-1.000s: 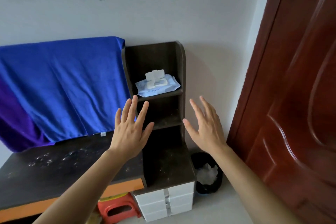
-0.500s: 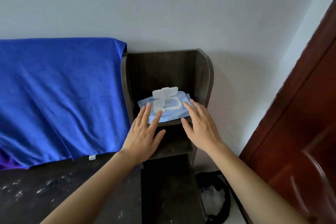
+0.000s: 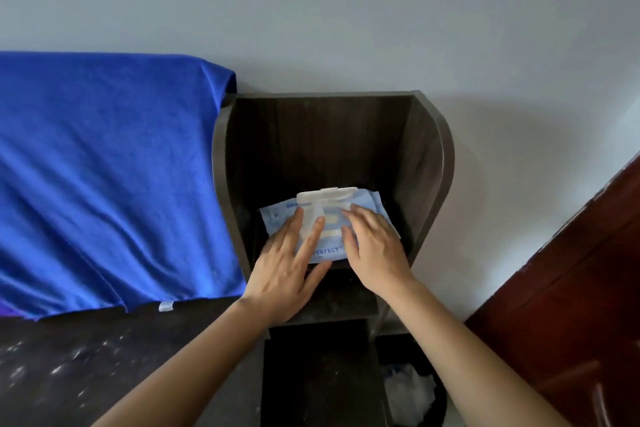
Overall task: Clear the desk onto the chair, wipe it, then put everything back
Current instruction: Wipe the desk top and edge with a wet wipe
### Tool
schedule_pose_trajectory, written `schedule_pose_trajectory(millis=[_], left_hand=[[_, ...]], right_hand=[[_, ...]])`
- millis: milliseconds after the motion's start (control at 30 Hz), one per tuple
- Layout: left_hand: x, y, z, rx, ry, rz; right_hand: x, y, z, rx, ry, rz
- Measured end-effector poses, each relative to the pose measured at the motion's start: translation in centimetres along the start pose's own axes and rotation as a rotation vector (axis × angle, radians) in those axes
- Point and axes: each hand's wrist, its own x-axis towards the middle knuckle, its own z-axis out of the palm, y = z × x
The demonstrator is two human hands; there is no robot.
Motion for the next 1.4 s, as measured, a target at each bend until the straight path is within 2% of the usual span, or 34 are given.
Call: schedule_pose_trajectory(millis=[133,233,367,500,700,867,1033,1267,1400], left_hand=[[1.2,1.5,-0.1,0.119,0.067,0.107],[2.3,1.9,-0.1,0.204,0.015,0.2],[2.1,1.3,-0.5,0.224,-0.074,0.054],[0.6,0.6,-0.7,0.134,-0.032,-0.125],[-0.4,0.8,0.6,0.094,-0.031,-0.201],[-0.4,0.4,1.1,0.11,-0.031,-0.208],[-0.4,0.2,1.4,0.119,-0.023,-0.195],[1.4,-0.4,0.4,0.196,0.002,-0.1],[2.6,-0.6,0.3,0.159,-0.009,-0.13]], right_hand=[[-0.2,0.8,-0.2,0.035,-0.009,-0.061],[-0.3,1.4,-0.3,0.05,-0.026,-0.095],[-0.2,1.6,-0.2,0.056,-0.022,-0.115],[-0.1,1.8,-0.1,0.063,-0.038,-0.114],[0.5,1.3,-0.1,0.033,-0.001,-0.082],[2.4,0.5,-0.6,-0.016,-0.022,-0.109],[3.4,0.5,-0.4,0.026,-0.073,-0.036],[3.7,0.5,-0.1,0.053,-0.056,0.004],[4.2,0.5,-0.2,0.081,-0.084,0.042]])
